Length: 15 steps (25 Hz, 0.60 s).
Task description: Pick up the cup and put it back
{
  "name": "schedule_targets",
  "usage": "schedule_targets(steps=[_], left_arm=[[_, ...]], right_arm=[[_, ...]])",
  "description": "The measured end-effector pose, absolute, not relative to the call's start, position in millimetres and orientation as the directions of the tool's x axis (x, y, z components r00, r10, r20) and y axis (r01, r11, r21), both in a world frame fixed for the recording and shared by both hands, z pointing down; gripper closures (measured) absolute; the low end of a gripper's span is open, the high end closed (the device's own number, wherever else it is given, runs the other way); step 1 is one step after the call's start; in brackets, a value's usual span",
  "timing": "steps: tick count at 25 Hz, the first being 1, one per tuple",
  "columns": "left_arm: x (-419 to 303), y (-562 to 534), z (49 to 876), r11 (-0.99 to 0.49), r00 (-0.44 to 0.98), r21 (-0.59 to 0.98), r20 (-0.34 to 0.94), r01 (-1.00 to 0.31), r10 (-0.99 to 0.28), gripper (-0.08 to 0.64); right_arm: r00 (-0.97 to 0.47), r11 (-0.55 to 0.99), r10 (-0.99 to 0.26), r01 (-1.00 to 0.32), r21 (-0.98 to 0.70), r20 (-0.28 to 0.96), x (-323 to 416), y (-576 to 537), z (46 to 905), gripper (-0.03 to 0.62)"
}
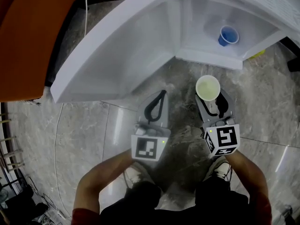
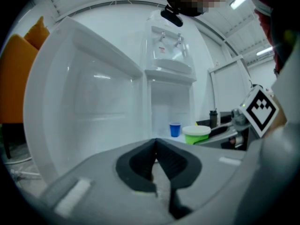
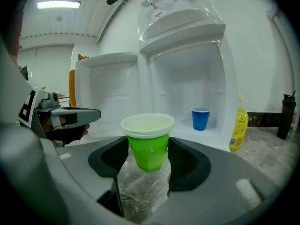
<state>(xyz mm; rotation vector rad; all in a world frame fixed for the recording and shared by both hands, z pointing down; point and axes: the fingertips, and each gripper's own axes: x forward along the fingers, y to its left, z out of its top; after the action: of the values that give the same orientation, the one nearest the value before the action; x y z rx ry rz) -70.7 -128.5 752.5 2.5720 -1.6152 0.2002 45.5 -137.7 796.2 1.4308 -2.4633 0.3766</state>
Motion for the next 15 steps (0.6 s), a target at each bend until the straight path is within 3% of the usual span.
schedule_targets(steps=[15], left_arm=[[-67,-130,759,-0.442,0.438,0.015,0.171,-0.897,-0.883,0.560]], right_arm=[[-0.481,0.483,-0.791,-0.870,-0.096,0.378,43,-132,812,0.328]])
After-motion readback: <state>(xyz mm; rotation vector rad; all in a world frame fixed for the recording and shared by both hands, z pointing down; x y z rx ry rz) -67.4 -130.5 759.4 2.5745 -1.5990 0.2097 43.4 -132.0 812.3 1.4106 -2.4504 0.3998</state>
